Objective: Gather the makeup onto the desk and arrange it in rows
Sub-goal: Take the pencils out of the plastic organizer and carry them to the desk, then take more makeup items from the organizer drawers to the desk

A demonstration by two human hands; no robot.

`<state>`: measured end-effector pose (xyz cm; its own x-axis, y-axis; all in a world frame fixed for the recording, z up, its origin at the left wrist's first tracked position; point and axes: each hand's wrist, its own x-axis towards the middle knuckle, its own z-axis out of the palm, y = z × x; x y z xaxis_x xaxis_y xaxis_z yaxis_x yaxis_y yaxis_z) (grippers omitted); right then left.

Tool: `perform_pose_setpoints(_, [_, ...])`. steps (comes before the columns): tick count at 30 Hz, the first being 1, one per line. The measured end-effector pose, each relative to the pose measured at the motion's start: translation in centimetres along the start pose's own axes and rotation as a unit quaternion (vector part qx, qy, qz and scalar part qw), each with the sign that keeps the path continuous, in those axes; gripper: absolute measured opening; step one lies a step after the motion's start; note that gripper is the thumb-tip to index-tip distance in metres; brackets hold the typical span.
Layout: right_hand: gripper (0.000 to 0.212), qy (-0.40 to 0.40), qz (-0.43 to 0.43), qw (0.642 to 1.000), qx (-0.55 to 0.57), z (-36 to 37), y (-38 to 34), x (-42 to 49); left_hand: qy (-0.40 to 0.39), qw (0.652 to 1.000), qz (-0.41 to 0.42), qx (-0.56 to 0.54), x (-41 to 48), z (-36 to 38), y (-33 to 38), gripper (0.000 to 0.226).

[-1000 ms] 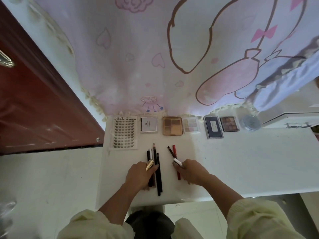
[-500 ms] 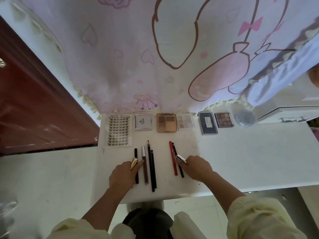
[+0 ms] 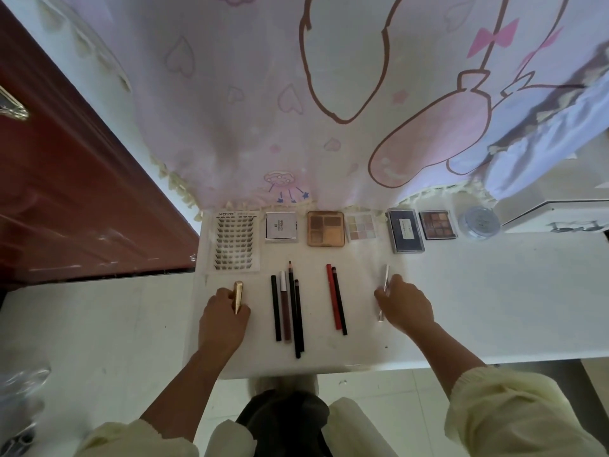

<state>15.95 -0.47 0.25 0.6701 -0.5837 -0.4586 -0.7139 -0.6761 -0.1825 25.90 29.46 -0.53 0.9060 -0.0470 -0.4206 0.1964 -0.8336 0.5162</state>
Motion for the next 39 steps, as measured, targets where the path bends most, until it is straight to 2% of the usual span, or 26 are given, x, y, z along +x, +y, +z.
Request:
perform_pose_setpoints(6, [0.029, 0.002, -0.021, 1.000, 0.023, -0.1, 0.2, -0.6, 0.017, 0.997, 0.002, 0.078, -0.2, -0.6, 0.2, 0.037])
perform_pose_setpoints(10, [0.019, -0.011, -0.042, 0.999, 0.029, 0.0, 0.0, -0.8, 0.019, 0.997, 0.005, 0.074, -0.5, -0.5, 0.0, 0.037])
perform_pose_setpoints(22, [0.031, 0.013, -0.023, 1.000, 0.013, -0.1, -0.1, -1.1, 0.027, 0.998, 0.002, 0.053, -0.7, -0.7, -0.8, 0.045])
perform_pose_setpoints(30, [0.014, -0.046, -0.033, 0.998, 0.040, 0.5, -1.8, -2.4, 0.012, 0.999, 0.008, 0.038, -1.2, -1.0, -1.3, 0.045])
perform_pose_setpoints(39, [0.021, -0.044, -0.028, 0.998, 0.031, 1.2, -2.8, -3.4, -0.011, 0.999, 0.026, 0.023, -1.6, -1.3, -1.8, 0.048])
